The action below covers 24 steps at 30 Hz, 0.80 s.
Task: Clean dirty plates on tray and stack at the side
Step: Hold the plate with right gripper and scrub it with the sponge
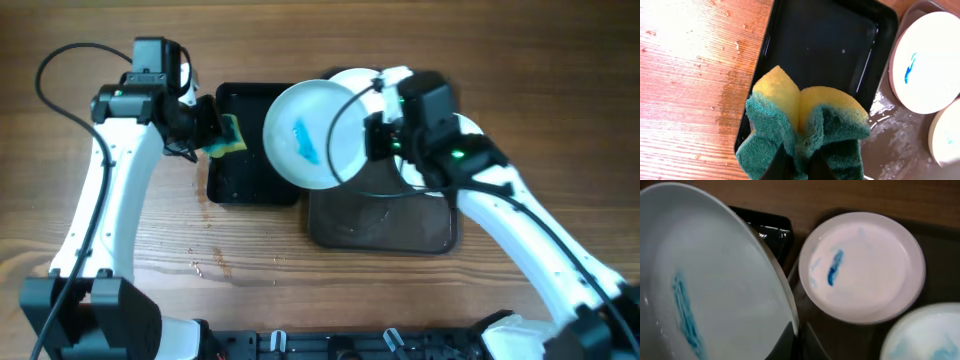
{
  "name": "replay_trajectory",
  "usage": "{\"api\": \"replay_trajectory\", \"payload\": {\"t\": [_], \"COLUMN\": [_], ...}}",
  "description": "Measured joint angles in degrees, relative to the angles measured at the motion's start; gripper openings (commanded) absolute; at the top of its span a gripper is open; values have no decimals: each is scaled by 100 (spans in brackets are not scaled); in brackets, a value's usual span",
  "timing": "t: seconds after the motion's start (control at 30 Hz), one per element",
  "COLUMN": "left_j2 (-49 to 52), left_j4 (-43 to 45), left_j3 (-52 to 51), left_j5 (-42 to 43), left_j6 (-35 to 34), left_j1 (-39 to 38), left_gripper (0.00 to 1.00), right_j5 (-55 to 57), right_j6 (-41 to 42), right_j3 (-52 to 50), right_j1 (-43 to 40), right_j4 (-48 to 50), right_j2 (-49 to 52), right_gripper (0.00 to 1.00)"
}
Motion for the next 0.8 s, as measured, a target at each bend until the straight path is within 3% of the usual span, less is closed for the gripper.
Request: {"api": "replay_trajectory", "payload": {"t": [0.13,0.37,0.5,0.67,0.8], "left_j2": [-42,192,306,306,345], "left_j4": [-24,197,192,293,564], "left_j3": [-2,-133,-208,-216,-216], "left_j5": [66,299,356,369,415], "left_j6": [22,-28,-28,-28,-81], "left_j1": [-251,-968,-1056,-1322,-1871], "left_gripper": [4,4,4,4,4], "right_j5": [186,378,321,129,92], "right_j6": [339,1759,1961,1788,1700], "right_j3": [31,31,39,-15,-568], "right_j1": [444,487,101,-863,-863], "right_j4": [479,-155,-619,-2413,-2247], "right_j2": [1244,1314,1311,1150,1126], "right_gripper": [4,4,4,4,4]}}
